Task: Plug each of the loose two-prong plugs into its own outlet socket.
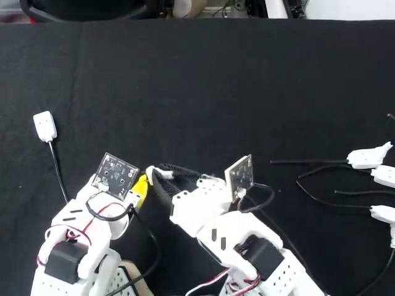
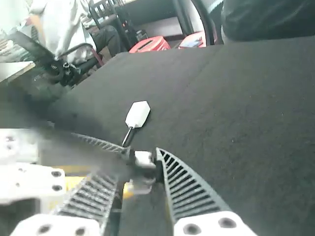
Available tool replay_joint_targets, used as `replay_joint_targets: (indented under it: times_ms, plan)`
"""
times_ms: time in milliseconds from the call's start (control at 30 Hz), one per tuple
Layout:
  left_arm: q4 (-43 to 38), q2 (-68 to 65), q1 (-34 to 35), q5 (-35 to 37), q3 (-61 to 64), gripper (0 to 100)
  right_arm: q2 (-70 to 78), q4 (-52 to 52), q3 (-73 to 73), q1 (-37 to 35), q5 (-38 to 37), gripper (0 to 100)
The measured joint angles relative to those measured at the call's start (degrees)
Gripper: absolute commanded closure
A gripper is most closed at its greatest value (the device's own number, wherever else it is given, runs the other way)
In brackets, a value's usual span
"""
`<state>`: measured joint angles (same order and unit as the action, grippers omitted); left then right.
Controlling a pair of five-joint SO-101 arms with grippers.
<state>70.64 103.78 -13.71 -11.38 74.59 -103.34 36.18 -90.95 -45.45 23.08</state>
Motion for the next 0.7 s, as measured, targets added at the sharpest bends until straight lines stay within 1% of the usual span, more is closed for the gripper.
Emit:
replay_joint_targets:
  times_ms: [100,300,433,700]
  plan:
    - [0.0,0.0,0.44,0.0,0.0,86,0.0,0.88,0.18,-1.58,-1.05,98.7]
    - [0.0,0.0,0.44,0.0,0.0,86,-0.09,0.88,0.26,-1.93,-1.41,98.7]
    - [0.0,0.0,0.44,0.09,0.09,86,-0.09,2.02,0.35,-3.52,-1.41,98.7]
    - [0.0,0.0,0.44,0.26,0.09,86,-0.09,2.73,0.62,-3.6,-3.16,98.7]
